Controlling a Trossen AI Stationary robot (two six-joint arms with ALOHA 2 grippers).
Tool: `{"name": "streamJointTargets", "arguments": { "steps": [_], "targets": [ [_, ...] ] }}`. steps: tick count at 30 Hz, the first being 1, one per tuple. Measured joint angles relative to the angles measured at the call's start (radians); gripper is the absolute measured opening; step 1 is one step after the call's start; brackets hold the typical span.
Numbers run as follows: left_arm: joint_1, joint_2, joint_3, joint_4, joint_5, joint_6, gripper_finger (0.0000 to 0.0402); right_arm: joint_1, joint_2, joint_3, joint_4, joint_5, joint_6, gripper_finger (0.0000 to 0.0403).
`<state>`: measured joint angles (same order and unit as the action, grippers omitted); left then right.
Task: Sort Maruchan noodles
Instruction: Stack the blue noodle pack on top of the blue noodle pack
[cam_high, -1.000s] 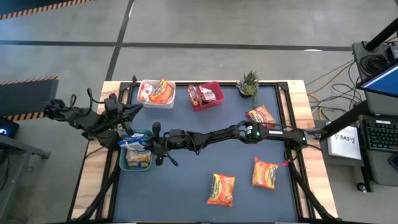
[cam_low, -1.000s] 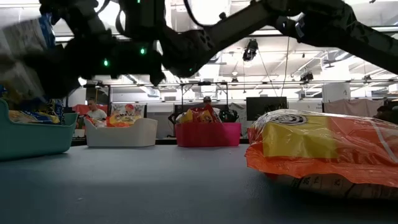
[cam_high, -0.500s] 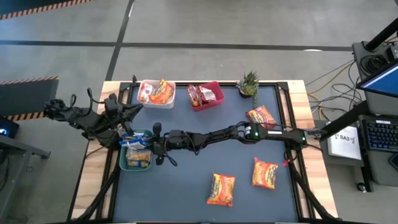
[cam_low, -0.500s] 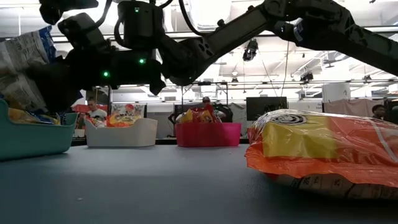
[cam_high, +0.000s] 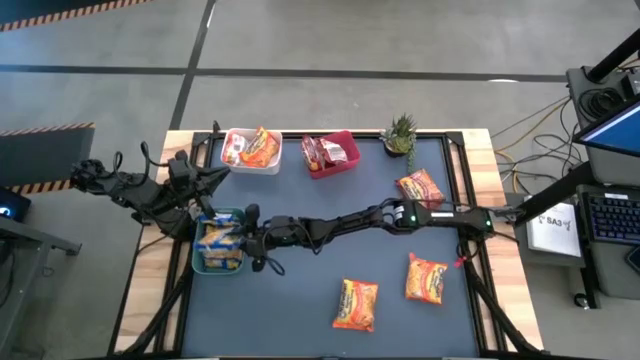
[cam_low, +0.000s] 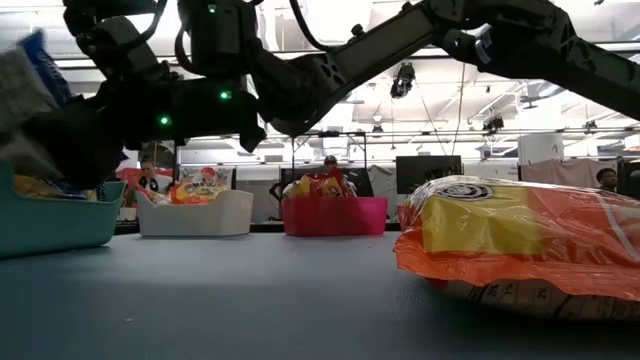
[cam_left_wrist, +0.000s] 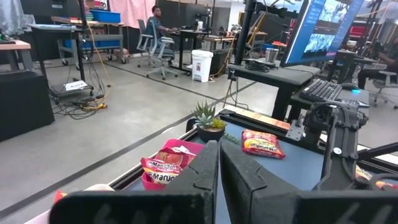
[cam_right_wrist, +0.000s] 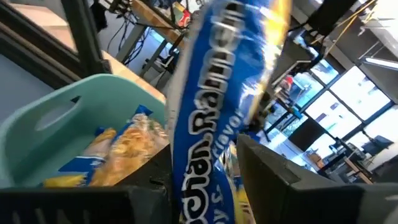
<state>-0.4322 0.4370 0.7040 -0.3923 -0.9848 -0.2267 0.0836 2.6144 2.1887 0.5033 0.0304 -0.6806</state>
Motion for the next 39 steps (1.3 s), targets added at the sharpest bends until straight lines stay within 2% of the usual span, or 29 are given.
{"name": "streamJointTargets", "arguments": {
  "steps": [4, 9, 15, 20, 24, 29, 35, 39],
  "targets": [
    [0.0, 0.0, 0.0, 0.0, 0.029, -0.039, 0.0, 0.012, 0.0, 0.0, -0.024, 0.053, 0.001, 0.013],
    [0.0, 0.038, 0.0, 0.001, 0.269, -0.148, 0.0, 0.013, 0.0, 0.0, -0.067, 0.076, 0.02, 0.013],
    [0.0, 0.233, 0.0, -0.005, 0.416, -0.259, 0.0, 0.012, 0.0, 0.0, -0.082, 0.086, 0.026, 0.013],
    [-0.021, 0.397, 0.068, -0.12, 0.559, -0.269, 0.0, 0.013, 0.0, 0.0, -0.085, 0.104, 0.026, 0.013],
    [-0.085, 0.53, 0.18, -0.304, 0.585, -0.297, 0.0, 0.013, 0.0, 0.0, -0.087, 0.104, 0.026, 0.013],
    [-0.193, 0.683, 0.373, -0.597, 0.575, -0.423, 0.0, 0.013, 0.0, -0.001, -0.093, 0.104, 0.027, 0.013],
    [-0.37, 0.871, 0.578, -1.011, 0.588, -0.68, 0.0, 0.013, -0.002, -0.001, -0.088, 0.103, 0.035, 0.013],
    [-0.494, 0.975, 0.665, -1.162, 0.588, -0.862, 0.0, 0.013, -0.002, -0.001, -0.087, 0.103, 0.049, 0.013]
  ]
}}
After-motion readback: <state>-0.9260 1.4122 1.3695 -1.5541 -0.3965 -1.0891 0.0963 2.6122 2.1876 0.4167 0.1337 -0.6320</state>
